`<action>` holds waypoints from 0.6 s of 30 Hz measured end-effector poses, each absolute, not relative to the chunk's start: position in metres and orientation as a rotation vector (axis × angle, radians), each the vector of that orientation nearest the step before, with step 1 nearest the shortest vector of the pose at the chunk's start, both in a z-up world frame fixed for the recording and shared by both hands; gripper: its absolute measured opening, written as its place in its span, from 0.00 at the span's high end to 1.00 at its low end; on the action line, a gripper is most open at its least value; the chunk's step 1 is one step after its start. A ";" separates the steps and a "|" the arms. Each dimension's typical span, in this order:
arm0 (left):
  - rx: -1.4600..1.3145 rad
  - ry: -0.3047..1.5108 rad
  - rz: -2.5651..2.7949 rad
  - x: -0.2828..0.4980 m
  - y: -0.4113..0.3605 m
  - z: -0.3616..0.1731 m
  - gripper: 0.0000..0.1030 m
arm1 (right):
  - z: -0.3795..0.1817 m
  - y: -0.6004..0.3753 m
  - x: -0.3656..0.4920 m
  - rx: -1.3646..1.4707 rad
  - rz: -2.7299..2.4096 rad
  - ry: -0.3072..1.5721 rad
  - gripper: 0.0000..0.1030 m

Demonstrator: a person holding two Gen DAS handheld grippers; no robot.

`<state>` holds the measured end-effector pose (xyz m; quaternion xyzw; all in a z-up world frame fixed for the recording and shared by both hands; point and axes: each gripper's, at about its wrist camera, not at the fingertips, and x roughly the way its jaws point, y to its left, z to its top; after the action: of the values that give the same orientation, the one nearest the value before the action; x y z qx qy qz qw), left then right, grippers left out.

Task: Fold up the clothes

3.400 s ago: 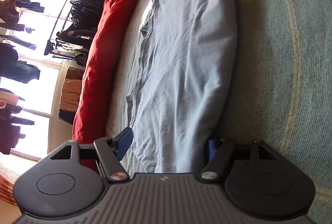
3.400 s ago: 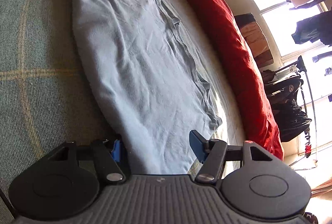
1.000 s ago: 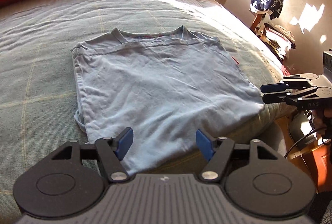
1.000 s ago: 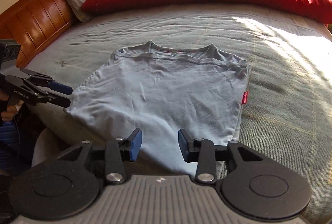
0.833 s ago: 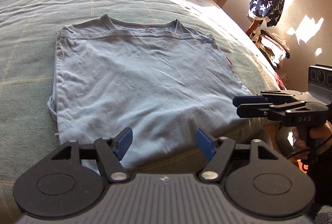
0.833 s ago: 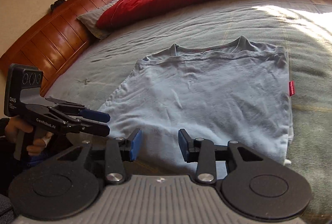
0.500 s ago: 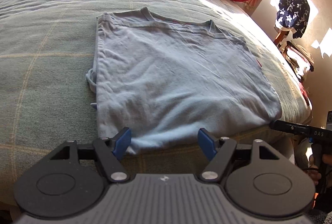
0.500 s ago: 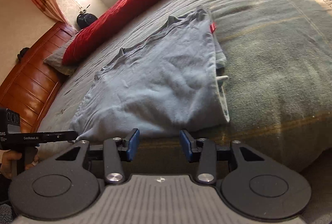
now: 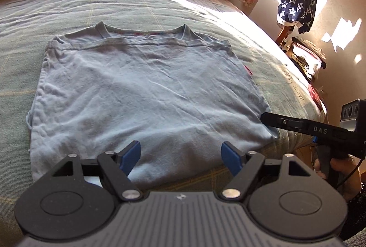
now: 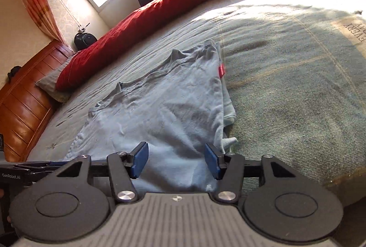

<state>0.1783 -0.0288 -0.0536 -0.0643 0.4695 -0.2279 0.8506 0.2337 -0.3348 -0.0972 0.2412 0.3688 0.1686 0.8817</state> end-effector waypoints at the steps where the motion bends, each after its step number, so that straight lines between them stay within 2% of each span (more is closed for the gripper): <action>1: -0.130 1.003 -0.473 0.181 -0.031 -0.057 0.25 | -0.103 -0.338 0.232 0.502 0.332 0.777 0.43; 5: -0.099 1.023 -0.433 0.186 -0.043 -0.064 0.25 | -0.102 -0.348 0.229 0.555 0.337 0.762 0.43; 10: -0.119 0.991 -0.529 0.188 -0.062 -0.052 0.25 | -0.079 -0.338 0.226 0.430 0.365 0.677 0.42; 18: -0.147 1.051 -0.532 0.199 -0.085 -0.075 0.24 | -0.103 -0.334 0.223 0.383 0.369 0.725 0.40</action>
<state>0.1991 -0.0846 -0.0752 -0.0693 0.4953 -0.2508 0.8289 0.2232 -0.3344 -0.1027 0.1849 0.3503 0.1783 0.9007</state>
